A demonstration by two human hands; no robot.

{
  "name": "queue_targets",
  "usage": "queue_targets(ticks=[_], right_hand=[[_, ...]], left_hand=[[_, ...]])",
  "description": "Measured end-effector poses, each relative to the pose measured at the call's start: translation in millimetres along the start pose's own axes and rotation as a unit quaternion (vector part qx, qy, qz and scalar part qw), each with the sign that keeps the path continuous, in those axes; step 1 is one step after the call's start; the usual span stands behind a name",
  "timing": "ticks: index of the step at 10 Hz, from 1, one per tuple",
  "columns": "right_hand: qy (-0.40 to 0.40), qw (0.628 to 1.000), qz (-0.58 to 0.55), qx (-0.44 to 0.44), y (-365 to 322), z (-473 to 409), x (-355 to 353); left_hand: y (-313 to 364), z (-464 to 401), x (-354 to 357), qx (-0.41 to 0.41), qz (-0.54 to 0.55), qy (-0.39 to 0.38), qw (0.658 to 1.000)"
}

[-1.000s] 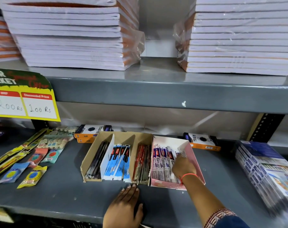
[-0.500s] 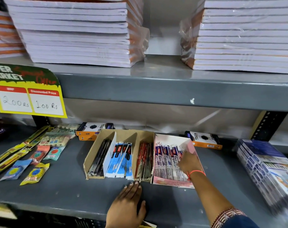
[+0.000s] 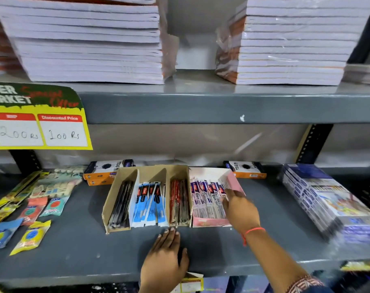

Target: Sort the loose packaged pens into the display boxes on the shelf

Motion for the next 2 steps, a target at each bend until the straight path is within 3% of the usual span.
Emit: queue_targets(ticks=[1, 2], right_hand=[[0.06, 0.997, 0.033, -0.02, 7, 26, 15], [0.065, 0.995, 0.065, -0.031, 12, 57, 24]], left_hand=[[6, -1, -8, 0.014, -0.013, -0.019, 1.0], [2, 8, -5, 0.018, -0.032, 0.02, 0.999]])
Point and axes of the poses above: each hand's wrist, its own z-axis away from the middle knuckle, its own x-axis out of the palm, y = z × x, the point moved 2 cm from there along -z, towards the middle knuckle, and after that the axes turned 7 degrees about y, right-handed, at the moved point
